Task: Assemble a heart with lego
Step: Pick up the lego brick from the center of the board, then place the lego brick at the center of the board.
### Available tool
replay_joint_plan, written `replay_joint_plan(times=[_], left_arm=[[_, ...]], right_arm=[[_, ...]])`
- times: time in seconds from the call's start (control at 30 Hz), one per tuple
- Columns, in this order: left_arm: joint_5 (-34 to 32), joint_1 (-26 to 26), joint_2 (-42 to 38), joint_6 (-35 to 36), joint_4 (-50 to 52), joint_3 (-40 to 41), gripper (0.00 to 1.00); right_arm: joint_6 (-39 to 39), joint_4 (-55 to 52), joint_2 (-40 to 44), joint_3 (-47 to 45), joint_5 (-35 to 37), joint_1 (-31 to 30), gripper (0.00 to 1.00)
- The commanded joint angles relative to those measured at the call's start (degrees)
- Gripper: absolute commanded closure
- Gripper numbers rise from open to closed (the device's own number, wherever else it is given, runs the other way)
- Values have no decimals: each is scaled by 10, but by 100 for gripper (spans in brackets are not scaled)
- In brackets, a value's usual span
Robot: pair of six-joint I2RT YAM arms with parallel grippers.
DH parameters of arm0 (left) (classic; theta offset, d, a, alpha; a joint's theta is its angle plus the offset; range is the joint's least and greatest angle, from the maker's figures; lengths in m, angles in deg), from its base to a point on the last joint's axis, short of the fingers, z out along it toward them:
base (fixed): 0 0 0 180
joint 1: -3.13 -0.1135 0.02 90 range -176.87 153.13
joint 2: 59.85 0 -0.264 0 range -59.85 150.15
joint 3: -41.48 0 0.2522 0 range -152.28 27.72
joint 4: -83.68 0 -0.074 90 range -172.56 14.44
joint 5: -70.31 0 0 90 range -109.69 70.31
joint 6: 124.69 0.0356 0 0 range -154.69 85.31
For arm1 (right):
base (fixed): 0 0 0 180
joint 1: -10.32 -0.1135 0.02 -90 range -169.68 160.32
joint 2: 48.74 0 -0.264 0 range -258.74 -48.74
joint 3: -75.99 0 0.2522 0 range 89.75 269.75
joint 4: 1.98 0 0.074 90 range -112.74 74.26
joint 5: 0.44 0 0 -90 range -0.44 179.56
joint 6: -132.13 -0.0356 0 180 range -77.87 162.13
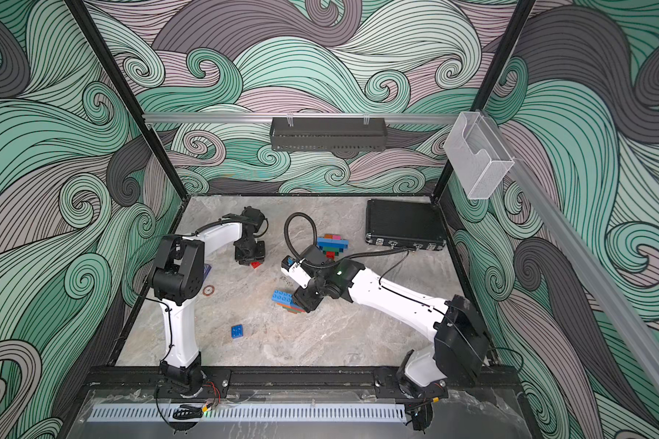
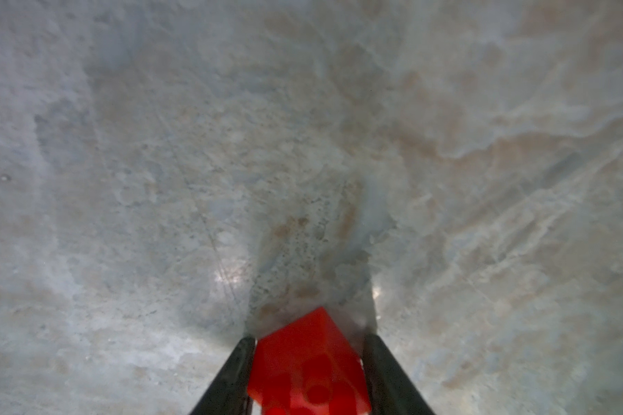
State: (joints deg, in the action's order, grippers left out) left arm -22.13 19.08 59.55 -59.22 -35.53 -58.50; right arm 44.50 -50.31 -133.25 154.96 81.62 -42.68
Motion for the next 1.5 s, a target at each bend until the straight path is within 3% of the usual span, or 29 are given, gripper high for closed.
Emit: replay_joint_plan(times=[0.0,0.27,0.5,1.07,1.47], left_arm=[[42,5,19,28,-10,2,56],[76,12,15,59,-4,-14,60],[88,57,12,55,11,-46,60],[94,174,139,62,101,-232,60],[91,171,112,58,108,-236,38]], right_arm=[[-1,4,-6,-1,-8,3,35],[-5,4,-7,-2,1,6,35],[-36,1,5,-7,7,42,36],[-108,-7,41,-73,27,159,36],[-105,13,-12,-59,16,162,36]])
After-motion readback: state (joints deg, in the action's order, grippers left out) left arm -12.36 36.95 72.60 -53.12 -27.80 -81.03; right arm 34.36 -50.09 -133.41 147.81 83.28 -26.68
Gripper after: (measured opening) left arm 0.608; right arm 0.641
